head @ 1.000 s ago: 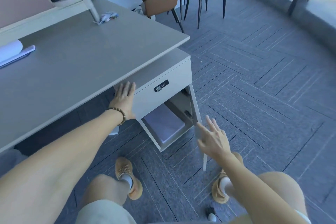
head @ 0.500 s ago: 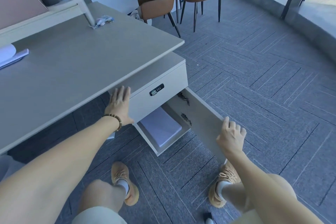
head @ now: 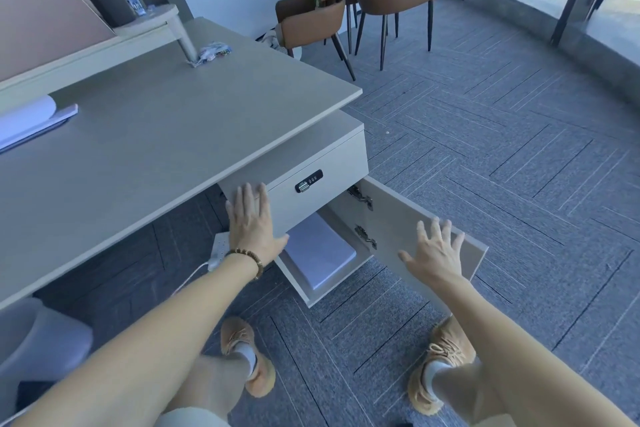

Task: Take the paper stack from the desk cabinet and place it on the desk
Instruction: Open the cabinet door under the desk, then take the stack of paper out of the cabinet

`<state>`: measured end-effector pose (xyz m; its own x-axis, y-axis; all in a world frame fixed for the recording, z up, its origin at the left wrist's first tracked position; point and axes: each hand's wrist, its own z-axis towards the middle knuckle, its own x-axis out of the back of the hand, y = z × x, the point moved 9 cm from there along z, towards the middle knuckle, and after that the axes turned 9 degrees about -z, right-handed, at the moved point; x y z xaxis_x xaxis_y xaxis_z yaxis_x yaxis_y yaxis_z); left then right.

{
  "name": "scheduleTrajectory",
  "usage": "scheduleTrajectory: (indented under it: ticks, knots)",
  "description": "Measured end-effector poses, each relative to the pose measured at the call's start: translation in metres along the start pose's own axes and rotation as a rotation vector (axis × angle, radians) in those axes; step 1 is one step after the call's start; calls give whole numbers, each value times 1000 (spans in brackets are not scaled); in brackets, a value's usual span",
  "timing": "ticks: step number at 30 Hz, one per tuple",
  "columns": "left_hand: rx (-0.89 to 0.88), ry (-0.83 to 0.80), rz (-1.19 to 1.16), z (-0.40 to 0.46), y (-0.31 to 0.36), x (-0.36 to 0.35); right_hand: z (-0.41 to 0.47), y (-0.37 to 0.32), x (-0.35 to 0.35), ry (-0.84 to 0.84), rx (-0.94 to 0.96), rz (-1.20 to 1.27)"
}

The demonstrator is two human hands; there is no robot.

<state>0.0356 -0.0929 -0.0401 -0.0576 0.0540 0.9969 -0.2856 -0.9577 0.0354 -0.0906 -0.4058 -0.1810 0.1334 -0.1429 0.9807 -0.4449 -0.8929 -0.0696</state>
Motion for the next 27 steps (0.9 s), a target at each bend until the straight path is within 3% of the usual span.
scheduleTrajectory:
  ticks: [3,7,13,23,27]
  knots:
    - [-110,61,-79,-23,26,-23,3,-19,-2,41,92,27]
    - [-144,-120,-234,-34,43,-95,15,-49,-16,-13,166,115]
    - [169,-317,-539,0,25,-201,67,-85,-73,-165,145,255]
    - [623,-545,-732,61,-7,-412,182,-116,-267,-438,23,438]
    - [766,-581,-777,75,-29,-481,221,-134,-324,-445,-23,498]
